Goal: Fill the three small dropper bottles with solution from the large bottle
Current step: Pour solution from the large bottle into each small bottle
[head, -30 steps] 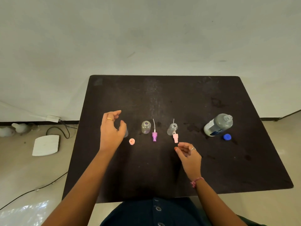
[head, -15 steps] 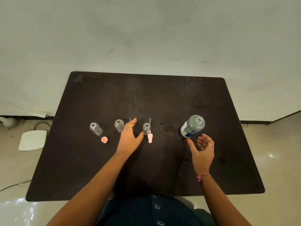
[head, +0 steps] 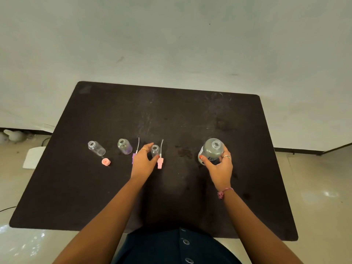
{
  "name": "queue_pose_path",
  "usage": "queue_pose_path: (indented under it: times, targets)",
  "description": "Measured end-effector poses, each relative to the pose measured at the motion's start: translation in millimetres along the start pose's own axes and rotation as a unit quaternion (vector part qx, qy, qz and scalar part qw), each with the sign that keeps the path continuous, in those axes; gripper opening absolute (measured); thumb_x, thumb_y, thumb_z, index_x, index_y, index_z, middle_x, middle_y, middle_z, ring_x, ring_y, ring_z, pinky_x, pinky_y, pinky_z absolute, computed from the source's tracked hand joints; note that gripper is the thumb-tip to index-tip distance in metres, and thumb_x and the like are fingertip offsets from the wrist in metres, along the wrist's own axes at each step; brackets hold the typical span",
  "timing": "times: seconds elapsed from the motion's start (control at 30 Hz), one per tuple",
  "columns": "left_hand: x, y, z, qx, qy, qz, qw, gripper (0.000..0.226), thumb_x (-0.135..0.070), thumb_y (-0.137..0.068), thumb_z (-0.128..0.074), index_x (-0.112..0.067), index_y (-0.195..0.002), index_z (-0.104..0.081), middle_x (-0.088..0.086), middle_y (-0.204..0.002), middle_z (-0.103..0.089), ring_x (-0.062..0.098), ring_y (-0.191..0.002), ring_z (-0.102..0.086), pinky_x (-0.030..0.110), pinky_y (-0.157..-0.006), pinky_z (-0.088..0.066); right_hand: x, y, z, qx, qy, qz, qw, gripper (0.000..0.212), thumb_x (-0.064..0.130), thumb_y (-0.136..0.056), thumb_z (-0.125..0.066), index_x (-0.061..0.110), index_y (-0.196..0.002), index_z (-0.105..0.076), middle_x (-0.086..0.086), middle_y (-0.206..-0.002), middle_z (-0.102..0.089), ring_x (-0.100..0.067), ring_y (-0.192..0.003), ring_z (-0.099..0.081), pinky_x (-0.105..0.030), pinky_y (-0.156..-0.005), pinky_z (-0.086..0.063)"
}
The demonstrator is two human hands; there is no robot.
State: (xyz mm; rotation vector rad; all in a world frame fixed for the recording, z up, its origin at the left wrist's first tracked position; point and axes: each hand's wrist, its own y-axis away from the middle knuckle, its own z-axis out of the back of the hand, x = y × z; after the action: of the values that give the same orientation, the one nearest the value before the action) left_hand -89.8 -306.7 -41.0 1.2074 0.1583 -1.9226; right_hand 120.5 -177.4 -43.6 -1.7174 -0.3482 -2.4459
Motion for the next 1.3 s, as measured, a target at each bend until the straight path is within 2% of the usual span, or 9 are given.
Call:
queue_pose_path:
  times: [0.13, 0.23, 0.37, 0.43, 0.53, 0.7, 0.9, 1.13, 1.3]
  targets:
    - [-1, 2, -5, -0.015, 0.041, 0.011, 0.999, 0.049, -0.008, -0.085, -0.068, -0.012, -0.131, -0.051, 0.002, -0.123, -0.064, 0.013, -0.119, -0.056, 0.023, -0.101, -0.04, 2, -5, 4, 0.02, -0.011, 0.004, 1.0, 0.07, 0.018, -0.067, -0.085, 0.029, -0.126, -0.049, 0.015, -0.119, -0.057, -0.006, -0.115, -0.054, -0.023, -0.099, -0.044]
    - [-2, 4, -7, -0.034, 0.059, 0.011, 0.998, 0.048, -0.011, -0.084, -0.071, -0.013, -0.128, -0.053, 0.0, -0.119, -0.065, 0.011, -0.116, -0.058, 0.026, -0.102, -0.043, 2, -7, 7, 0.025, -0.008, 0.006, 1.0, 0.069, 0.018, -0.066, -0.086, 0.032, -0.123, -0.05, 0.021, -0.112, -0.058, -0.005, -0.11, -0.056, -0.019, -0.094, -0.044]
    - [-9, 4, -6, -0.071, 0.057, -0.01, 0.996, 0.047, -0.013, -0.082, -0.073, -0.016, -0.126, -0.056, -0.003, -0.115, -0.065, 0.004, -0.106, -0.058, 0.01, -0.085, -0.041, 4, -9, 10, 0.03, -0.005, 0.009, 0.999, 0.066, 0.017, -0.065, -0.086, 0.034, -0.119, -0.051, 0.024, -0.107, -0.057, 0.002, -0.102, -0.057, -0.008, -0.083, -0.043]
    - [-16, 3, -5, -0.088, 0.058, -0.027, 0.994, 0.045, -0.014, -0.082, -0.073, -0.018, -0.124, -0.057, -0.004, -0.115, -0.064, 0.002, -0.102, -0.058, 0.009, -0.082, -0.042, 7, -12, 13, 0.03, -0.007, 0.016, 0.999, 0.066, 0.018, -0.065, -0.087, 0.035, -0.118, -0.052, 0.026, -0.106, -0.058, 0.004, -0.101, -0.057, -0.01, -0.083, -0.044]
    - [-33, 3, -3, -0.109, 0.066, -0.056, 0.99, 0.041, -0.018, -0.08, -0.073, -0.023, -0.119, -0.058, -0.005, -0.114, -0.062, 0.003, -0.102, -0.059, 0.017, -0.09, -0.047, 15, -17, 17, 0.029, -0.007, 0.038, 0.999, 0.068, 0.022, -0.062, -0.088, 0.034, -0.12, -0.053, 0.02, -0.111, -0.06, -0.004, -0.108, -0.058, -0.019, -0.091, -0.048]
    - [-81, 13, -1, -0.123, 0.084, -0.114, 0.982, 0.039, -0.02, -0.079, -0.075, -0.029, -0.113, -0.06, -0.011, -0.107, -0.058, -0.002, -0.093, -0.058, 0.001, -0.078, -0.039, 41, -30, 30, 0.025, 0.001, 0.084, 0.996, 0.071, 0.031, -0.06, -0.088, 0.034, -0.121, -0.054, 0.013, -0.117, -0.061, -0.008, -0.111, -0.057, -0.026, -0.096, -0.049]
    - [-141, 31, 10, -0.11, 0.158, -0.187, 0.963, 0.039, -0.019, -0.077, -0.078, -0.029, -0.111, -0.063, -0.016, -0.102, -0.06, -0.004, -0.094, -0.061, 0.008, -0.075, -0.049, 91, -40, 49, 0.016, 0.034, 0.156, 0.987, 0.07, 0.027, -0.063, -0.088, 0.027, -0.125, -0.054, 0.006, -0.119, -0.059, -0.011, -0.11, -0.056, -0.022, -0.094, -0.047]
    - [-195, 50, 28, -0.094, 0.193, -0.23, 0.949, 0.041, -0.023, -0.074, -0.08, -0.04, -0.104, -0.059, -0.017, -0.104, -0.064, -0.009, -0.092, -0.059, 0.001, -0.074, -0.042, 151, -49, 77, 0.013, 0.035, 0.242, 0.97, 0.067, 0.027, -0.062, -0.088, 0.032, -0.12, -0.056, 0.011, -0.112, -0.058, -0.006, -0.105, -0.057, -0.017, -0.084, -0.049]
    - [-221, 62, 36, -0.087, 0.21, -0.256, 0.94, 0.04, -0.022, -0.074, -0.08, -0.037, -0.105, -0.061, -0.014, -0.106, -0.064, -0.008, -0.093, -0.058, 0.002, -0.075, -0.042, 190, -51, 93, 0.008, 0.062, 0.281, 0.958, 0.067, 0.03, -0.06, -0.088, 0.039, -0.118, -0.056, 0.011, -0.11, -0.057, -0.008, -0.101, -0.058, -0.017, -0.08, -0.048]
